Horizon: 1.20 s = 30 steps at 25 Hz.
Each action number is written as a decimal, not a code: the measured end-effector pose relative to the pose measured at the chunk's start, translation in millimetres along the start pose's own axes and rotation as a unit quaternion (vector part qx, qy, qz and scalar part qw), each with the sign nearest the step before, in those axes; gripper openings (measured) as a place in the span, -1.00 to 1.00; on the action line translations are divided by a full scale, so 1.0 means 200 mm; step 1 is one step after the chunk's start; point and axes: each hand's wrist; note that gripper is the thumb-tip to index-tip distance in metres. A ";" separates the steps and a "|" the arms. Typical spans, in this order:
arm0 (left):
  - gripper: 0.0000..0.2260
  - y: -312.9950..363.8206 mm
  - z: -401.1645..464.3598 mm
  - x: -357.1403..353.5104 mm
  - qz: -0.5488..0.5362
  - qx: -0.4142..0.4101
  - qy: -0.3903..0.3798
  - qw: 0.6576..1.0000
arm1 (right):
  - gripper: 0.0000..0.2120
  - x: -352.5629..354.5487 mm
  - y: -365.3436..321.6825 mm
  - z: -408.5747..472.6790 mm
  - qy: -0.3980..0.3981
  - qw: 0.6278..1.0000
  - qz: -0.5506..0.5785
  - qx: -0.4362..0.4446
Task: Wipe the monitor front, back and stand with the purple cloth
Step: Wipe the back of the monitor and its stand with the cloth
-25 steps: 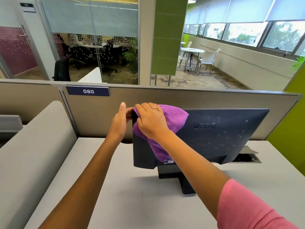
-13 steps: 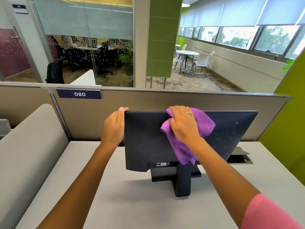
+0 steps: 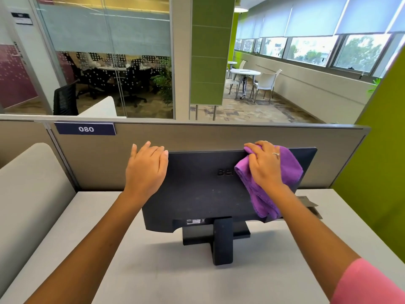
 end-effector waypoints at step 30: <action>-0.58 0.46 0.08 -0.15 0.043 -0.048 -0.078 0.995 | -0.44 -0.09 0.49 -0.07 0.170 0.983 0.061 -0.025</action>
Point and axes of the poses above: each hand's wrist, its own z-axis towards the middle knuckle, its own x-axis out of the back of the hand, y = z × x, and after that the axes turned 4 degrees about z, right-handed
